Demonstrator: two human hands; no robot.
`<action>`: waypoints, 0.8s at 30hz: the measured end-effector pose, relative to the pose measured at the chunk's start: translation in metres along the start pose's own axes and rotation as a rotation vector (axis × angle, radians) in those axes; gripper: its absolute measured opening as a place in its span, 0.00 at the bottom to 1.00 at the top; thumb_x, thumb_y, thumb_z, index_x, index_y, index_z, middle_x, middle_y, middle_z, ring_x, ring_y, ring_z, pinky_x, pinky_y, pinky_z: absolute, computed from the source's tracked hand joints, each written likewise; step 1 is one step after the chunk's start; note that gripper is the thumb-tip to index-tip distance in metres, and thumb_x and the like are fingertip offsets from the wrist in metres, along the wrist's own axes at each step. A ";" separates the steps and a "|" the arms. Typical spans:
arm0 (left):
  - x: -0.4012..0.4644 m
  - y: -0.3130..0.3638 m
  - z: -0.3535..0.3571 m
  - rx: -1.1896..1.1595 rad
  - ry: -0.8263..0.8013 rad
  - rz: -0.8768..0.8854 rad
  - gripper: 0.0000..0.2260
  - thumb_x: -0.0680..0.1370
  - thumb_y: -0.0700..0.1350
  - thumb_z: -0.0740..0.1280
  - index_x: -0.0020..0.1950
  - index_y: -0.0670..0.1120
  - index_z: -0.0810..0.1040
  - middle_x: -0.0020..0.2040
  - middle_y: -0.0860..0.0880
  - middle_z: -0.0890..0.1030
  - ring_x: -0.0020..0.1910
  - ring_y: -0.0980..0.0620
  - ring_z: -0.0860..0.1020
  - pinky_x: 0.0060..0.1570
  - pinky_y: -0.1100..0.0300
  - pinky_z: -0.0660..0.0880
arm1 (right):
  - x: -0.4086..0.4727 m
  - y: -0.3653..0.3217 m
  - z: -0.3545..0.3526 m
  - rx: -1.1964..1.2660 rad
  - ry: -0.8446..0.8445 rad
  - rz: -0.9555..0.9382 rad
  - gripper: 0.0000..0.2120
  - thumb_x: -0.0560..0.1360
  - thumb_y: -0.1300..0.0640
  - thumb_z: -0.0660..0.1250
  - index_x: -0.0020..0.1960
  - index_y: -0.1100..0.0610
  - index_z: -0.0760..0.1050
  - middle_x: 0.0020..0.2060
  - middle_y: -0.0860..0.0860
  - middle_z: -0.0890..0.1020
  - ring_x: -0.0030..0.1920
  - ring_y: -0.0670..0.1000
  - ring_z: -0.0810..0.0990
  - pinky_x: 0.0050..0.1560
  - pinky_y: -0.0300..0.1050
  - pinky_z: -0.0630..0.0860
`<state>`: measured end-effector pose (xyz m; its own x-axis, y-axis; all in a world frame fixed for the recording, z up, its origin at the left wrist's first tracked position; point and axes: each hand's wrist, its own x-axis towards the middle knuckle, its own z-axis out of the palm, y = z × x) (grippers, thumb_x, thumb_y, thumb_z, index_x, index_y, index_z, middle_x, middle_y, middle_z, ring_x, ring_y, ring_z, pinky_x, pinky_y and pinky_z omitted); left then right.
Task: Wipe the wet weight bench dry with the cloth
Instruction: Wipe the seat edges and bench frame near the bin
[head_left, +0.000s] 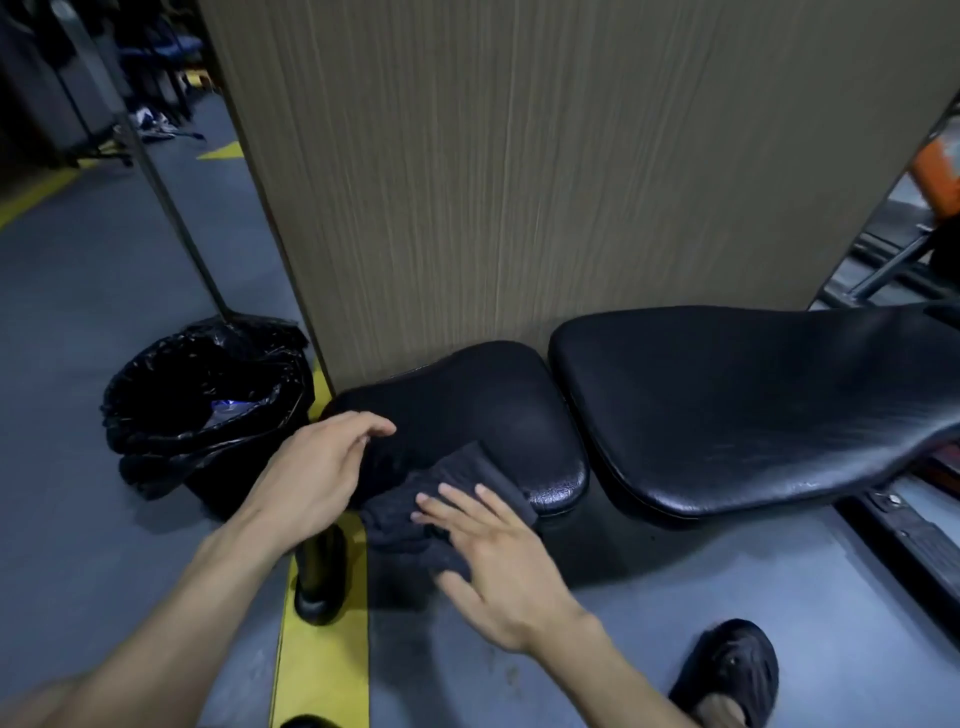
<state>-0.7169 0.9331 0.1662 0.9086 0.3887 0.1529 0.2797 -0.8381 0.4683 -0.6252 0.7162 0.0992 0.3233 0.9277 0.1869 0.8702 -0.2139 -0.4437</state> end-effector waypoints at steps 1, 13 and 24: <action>-0.006 -0.002 -0.003 0.005 -0.005 -0.024 0.15 0.84 0.40 0.57 0.62 0.55 0.79 0.61 0.58 0.80 0.60 0.56 0.78 0.57 0.56 0.75 | -0.002 0.006 -0.009 -0.019 -0.008 -0.020 0.28 0.76 0.47 0.57 0.75 0.50 0.69 0.77 0.40 0.63 0.79 0.38 0.50 0.79 0.45 0.43; -0.069 -0.023 -0.043 0.130 -0.024 -0.160 0.15 0.83 0.40 0.59 0.63 0.54 0.80 0.61 0.59 0.81 0.61 0.56 0.78 0.60 0.55 0.76 | -0.006 0.063 -0.049 0.018 0.171 0.342 0.30 0.78 0.43 0.54 0.79 0.48 0.61 0.76 0.37 0.56 0.80 0.43 0.48 0.79 0.45 0.41; -0.012 -0.081 0.005 -0.009 -0.045 -0.195 0.15 0.84 0.45 0.57 0.69 0.54 0.74 0.67 0.58 0.75 0.63 0.55 0.76 0.59 0.52 0.75 | 0.093 0.120 -0.066 -0.049 0.052 0.380 0.34 0.77 0.38 0.59 0.79 0.51 0.62 0.79 0.45 0.60 0.80 0.49 0.52 0.78 0.46 0.45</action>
<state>-0.7491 0.9946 0.1221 0.8503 0.5259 0.0200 0.4492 -0.7451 0.4930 -0.4666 0.7567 0.1213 0.6431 0.7633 0.0619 0.7013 -0.5545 -0.4480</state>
